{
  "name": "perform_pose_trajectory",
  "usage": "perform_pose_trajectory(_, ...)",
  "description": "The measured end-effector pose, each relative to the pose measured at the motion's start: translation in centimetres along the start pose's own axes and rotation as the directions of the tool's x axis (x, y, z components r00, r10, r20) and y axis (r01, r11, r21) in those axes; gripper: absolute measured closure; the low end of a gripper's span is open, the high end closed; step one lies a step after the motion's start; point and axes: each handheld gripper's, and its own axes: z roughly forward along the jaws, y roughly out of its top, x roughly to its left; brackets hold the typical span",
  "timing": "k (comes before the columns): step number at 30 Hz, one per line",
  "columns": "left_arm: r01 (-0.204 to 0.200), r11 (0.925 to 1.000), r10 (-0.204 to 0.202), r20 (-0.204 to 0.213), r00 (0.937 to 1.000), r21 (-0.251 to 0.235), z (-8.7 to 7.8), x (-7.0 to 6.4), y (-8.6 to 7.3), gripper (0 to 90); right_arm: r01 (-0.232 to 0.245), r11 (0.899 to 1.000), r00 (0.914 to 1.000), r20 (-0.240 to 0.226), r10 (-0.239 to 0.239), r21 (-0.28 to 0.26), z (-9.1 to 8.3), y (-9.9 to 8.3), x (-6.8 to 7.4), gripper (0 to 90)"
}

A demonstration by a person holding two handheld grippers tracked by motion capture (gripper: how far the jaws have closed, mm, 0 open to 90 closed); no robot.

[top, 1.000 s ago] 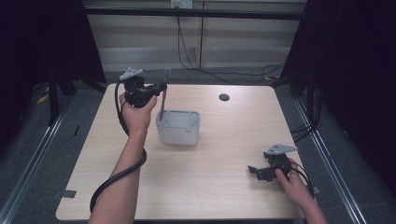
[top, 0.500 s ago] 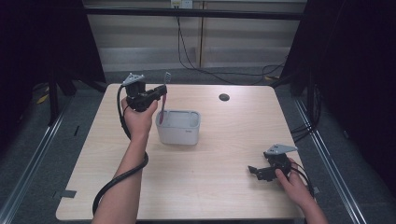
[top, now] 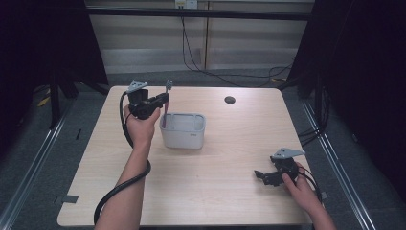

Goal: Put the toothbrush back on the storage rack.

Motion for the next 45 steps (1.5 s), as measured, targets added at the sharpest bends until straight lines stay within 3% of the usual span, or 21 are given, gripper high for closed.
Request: perform_pose_trajectory(45, -0.01, 0.9971, 0.014, -0.047, 0.9988, 0.075, -0.2, 1.1, -3.0, 81.6, 0.002, 1.0, 1.0, 0.0, -0.002, 0.0, 0.0, 0.0, 0.0, 8.2)
